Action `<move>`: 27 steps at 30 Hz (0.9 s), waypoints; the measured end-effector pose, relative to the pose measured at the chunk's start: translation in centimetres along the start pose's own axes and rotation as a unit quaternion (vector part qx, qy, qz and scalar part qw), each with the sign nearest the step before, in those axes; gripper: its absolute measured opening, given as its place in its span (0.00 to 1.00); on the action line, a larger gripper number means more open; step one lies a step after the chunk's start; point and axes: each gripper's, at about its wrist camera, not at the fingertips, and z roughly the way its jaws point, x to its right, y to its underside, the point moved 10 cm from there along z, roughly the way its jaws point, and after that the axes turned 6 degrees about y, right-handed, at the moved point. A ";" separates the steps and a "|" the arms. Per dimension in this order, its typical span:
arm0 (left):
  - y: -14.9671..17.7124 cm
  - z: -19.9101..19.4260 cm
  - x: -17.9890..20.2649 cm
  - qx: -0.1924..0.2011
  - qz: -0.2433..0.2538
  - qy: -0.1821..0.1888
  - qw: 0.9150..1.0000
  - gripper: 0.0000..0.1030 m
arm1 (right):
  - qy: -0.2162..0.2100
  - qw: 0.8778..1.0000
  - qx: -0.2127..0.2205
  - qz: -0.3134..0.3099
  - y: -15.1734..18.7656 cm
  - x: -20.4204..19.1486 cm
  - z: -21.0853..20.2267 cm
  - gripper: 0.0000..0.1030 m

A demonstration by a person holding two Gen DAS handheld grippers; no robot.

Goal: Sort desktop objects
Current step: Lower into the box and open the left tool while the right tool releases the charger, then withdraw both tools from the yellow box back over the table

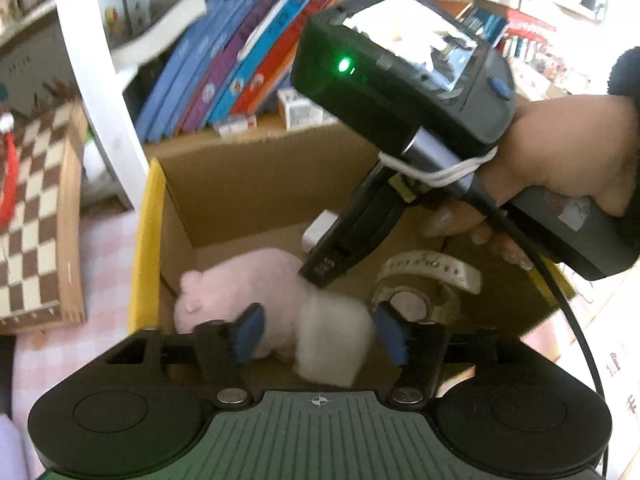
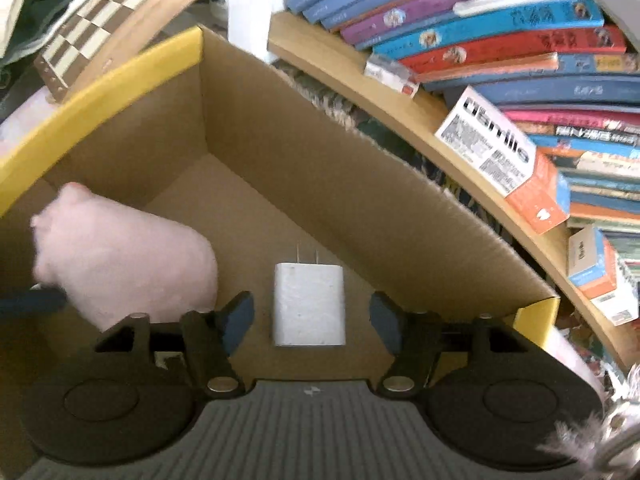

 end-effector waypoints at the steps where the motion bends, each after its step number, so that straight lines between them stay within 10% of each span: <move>1: -0.1 -0.4 0.2 0.006 0.006 -0.002 1.000 0.68 | -0.001 1.000 0.006 0.001 -0.1 0.0 -0.4 0.63; 27: 2.1 -13.7 1.9 0.146 0.024 -0.036 0.988 0.82 | 0.019 0.964 0.197 0.177 4.1 0.5 -19.6 0.70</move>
